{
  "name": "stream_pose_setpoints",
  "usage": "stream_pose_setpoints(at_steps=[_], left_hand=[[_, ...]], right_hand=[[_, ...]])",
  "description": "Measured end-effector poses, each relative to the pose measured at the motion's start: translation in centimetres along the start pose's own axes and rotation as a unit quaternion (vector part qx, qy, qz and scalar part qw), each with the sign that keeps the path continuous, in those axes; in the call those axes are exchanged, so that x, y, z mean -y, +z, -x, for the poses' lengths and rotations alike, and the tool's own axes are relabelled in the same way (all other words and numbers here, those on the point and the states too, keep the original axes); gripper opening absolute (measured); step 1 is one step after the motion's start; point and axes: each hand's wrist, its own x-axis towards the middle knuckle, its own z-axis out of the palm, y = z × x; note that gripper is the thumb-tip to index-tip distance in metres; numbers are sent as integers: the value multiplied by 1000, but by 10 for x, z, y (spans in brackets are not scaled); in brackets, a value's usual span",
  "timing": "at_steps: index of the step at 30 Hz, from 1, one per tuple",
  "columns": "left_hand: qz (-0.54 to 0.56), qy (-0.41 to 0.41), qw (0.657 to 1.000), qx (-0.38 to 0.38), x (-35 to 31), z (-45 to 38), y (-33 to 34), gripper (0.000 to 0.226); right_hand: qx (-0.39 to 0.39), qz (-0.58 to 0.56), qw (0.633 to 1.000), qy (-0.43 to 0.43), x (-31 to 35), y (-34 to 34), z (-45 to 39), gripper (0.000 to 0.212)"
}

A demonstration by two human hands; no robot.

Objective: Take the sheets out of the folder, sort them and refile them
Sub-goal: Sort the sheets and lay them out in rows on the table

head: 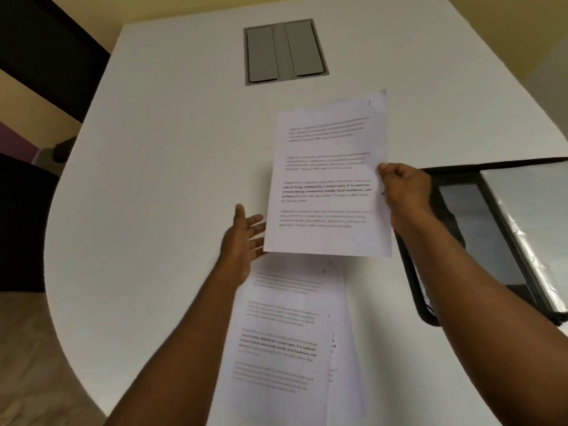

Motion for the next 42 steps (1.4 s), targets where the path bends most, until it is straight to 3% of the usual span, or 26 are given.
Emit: stream_pose_setpoints(at_steps=[2, 4, 8, 14, 22, 32, 35, 39, 42], left_hand=[[-7, 20, 1000, 11, -25, -17, -14, 55], [-44, 56, 997, 5, -44, -32, -26, 34], [-100, 69, 991, -53, -64, -66, -52, 6], [-118, 52, 981, -148, -71, -125, -93, 4], [-145, 48, 957, -248, -80, -198, -134, 12], [-278, 111, 886, -354, -96, -252, -169, 14], [-375, 160, 831, -378, -88, -257, -175, 43], [-522, 324, 709, -345, -53, -250, -169, 43], [-587, 309, 687, -297, -33, -254, -168, 60]], right_hand=[[28, -4, 999, 15, -2, 31, -7, 28], [51, -6, 998, 27, -7, 62, -15, 25], [90, 3, 994, 57, -14, 123, -29, 20], [134, 35, 988, 73, -30, 207, -52, 21], [165, 130, 977, 33, -53, 297, -84, 18], [192, 219, 956, -37, -68, 371, -98, 18], [183, 296, 924, -156, -75, 372, -83, 47], [206, 370, 828, -367, -92, 372, -57, 46], [278, 428, 764, -395, -110, 374, -49, 62]])
